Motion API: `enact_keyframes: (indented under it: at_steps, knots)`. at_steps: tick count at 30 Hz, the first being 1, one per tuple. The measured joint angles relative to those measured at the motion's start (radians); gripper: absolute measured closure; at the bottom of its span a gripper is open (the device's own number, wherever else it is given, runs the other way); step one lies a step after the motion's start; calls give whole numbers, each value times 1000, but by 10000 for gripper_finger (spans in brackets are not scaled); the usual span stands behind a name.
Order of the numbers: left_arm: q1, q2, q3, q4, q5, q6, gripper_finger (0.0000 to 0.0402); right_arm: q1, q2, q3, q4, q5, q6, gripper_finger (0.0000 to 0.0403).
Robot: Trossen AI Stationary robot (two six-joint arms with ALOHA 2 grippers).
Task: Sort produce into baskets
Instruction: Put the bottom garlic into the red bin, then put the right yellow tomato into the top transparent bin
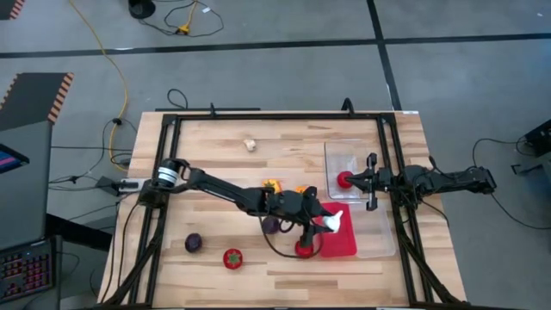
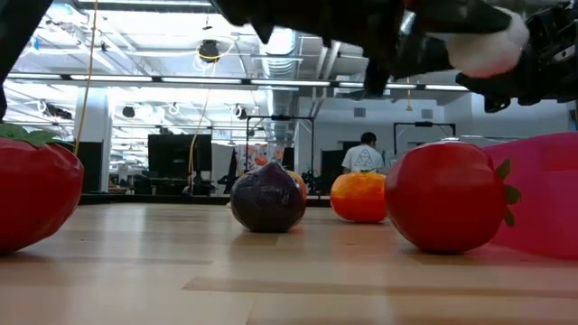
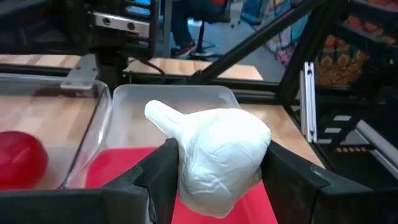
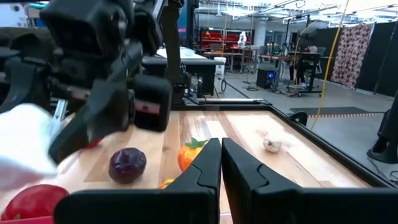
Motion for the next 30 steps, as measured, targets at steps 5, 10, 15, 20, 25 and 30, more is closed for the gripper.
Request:
enact_keyframes:
  at_steps: [5, 10, 15, 20, 25, 30]
  knots:
    - [5, 44, 12, -15, 1, -9, 211, 0, 0, 0, 2, -2, 0, 361]
    - [13, 39, 23, -22, -29, -3, 168, 0, 0, 0, 5, -2, 0, 361]
    - [21, 40, 36, -63, -42, -12, 112, 0, 0, 0, 6, -2, 0, 356]
    - [26, 38, 36, -70, -1, -20, 86, 0, 0, 0, 6, -3, 0, 331]
    - [34, -8, 36, -93, 3, -6, 84, 0, 0, 0, 6, -3, 0, 282]
    - [51, -87, 36, -212, 0, 56, 84, 0, 0, -1, 8, -3, 0, 206]
